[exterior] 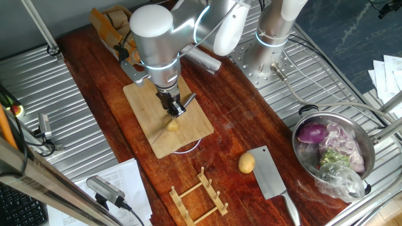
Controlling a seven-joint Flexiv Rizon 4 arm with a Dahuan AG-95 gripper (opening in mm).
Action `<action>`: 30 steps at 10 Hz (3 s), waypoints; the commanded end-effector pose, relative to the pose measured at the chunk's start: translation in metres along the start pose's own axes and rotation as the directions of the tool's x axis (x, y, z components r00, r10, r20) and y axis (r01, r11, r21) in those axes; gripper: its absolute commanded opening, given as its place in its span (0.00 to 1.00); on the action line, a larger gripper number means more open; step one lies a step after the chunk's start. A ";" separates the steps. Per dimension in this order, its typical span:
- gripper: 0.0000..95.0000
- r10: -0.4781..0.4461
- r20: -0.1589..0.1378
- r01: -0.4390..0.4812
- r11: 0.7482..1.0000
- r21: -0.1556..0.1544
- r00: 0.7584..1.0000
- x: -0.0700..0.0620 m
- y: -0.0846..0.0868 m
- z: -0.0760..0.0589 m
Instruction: Chop the potatoes
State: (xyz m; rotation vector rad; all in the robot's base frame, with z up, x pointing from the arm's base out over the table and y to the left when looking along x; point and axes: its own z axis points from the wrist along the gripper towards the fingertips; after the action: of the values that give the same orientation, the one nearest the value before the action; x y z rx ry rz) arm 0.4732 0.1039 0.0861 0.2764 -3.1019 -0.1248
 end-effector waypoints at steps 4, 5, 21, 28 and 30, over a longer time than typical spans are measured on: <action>0.00 -0.023 0.003 0.023 1.000 0.002 1.000 -0.002 0.000 0.003; 0.00 -0.029 0.004 0.029 1.000 0.005 1.000 -0.003 0.000 0.004; 0.00 -0.076 0.005 0.076 0.997 0.023 0.997 -0.009 -0.007 0.014; 0.00 -0.088 0.003 0.088 0.996 0.034 0.996 -0.012 -0.009 0.020; 0.00 -0.091 0.008 0.090 0.995 0.035 0.996 -0.015 -0.011 0.026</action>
State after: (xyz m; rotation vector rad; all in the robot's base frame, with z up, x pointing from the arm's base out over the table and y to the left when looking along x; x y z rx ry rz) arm 0.4899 0.0974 0.0832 0.4189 -3.1032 -0.0787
